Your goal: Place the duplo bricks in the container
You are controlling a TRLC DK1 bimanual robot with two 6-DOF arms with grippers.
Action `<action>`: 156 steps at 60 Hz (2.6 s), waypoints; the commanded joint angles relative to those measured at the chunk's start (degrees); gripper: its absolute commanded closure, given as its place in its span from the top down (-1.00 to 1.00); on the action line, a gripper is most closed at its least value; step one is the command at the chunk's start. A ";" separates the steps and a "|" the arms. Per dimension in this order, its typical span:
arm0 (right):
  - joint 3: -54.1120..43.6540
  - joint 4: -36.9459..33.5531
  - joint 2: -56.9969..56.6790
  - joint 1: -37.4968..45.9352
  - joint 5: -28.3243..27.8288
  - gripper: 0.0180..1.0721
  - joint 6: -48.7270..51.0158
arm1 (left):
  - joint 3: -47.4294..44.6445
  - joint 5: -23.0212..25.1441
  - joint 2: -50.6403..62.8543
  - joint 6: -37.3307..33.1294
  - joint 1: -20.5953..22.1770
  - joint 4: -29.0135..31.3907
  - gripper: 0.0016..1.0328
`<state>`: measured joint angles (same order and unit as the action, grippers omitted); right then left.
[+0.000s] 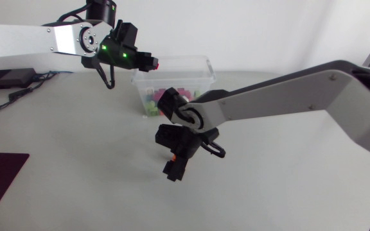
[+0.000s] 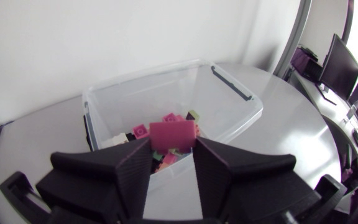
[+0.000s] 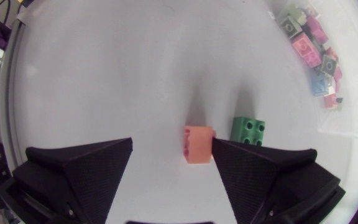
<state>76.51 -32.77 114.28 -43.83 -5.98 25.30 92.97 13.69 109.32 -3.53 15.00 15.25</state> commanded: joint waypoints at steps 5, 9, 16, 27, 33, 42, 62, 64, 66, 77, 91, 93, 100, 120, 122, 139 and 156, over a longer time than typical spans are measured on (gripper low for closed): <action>-1.36 -1.15 1.39 0.50 -0.53 0.73 -1.22 | 4.06 0.63 3.89 1.77 0.11 0.05 -0.60; -0.66 -1.68 1.91 0.68 -0.17 0.73 -1.13 | 5.29 0.63 5.03 1.95 0.20 0.58 -0.59; 1.62 -4.58 3.14 1.56 0.09 0.73 -0.07 | 7.23 0.63 6.43 1.95 0.64 1.28 -0.52; 4.17 -7.13 4.81 2.96 0.26 0.73 1.24 | 10.48 0.63 8.81 2.04 0.99 2.33 -0.45; 4.61 -7.83 4.90 3.05 0.26 0.73 1.42 | 12.68 0.63 10.21 2.48 0.99 2.95 -0.45; 4.35 -7.66 3.67 3.32 0.18 0.74 1.42 | 13.73 0.37 11.18 2.56 1.25 3.74 -0.30; 3.38 -6.16 3.14 5.78 0.44 0.80 2.21 | 10.13 -0.77 7.40 2.12 1.17 3.91 0.74; 3.38 -5.72 3.14 5.95 0.44 0.80 2.21 | 9.25 -0.77 6.61 2.04 1.25 3.83 0.76; 3.56 -5.63 3.14 6.04 0.44 0.80 2.30 | 8.63 -0.77 5.91 2.04 1.34 3.65 0.76; 5.23 -5.63 4.72 6.30 0.53 0.80 2.21 | 4.33 -0.77 -0.07 1.86 0.90 3.48 0.79; 8.74 -8.01 7.71 5.95 0.35 0.70 2.56 | -4.29 -0.77 -9.74 0.81 0.55 3.39 0.79; 9.27 -8.36 8.06 5.95 0.26 0.66 2.65 | -5.52 -0.77 -10.88 0.72 0.38 3.39 0.79; 10.94 -10.38 9.03 5.78 -0.09 0.61 2.65 | -9.47 -0.77 -14.84 -0.34 -0.33 3.74 0.79; 8.04 -10.20 7.45 5.43 -1.49 -0.36 2.83 | -20.28 -0.77 -24.06 -5.43 -1.03 7.87 0.79; 7.43 -9.85 6.75 5.43 -1.58 -0.37 2.83 | -21.43 -0.77 -25.03 -5.87 -0.85 8.22 0.79; -0.22 -7.39 -4.68 9.29 -4.48 -0.39 1.95 | -30.21 -0.77 -26.00 -8.86 2.75 8.92 0.79; -2.42 -7.48 -17.07 16.68 -7.91 -0.39 0.19 | -30.21 -3.06 -17.12 -6.58 11.10 8.92 0.77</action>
<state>75.61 -40.29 100.62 -28.82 -12.71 26.79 62.98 11.55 88.68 -10.94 23.94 23.73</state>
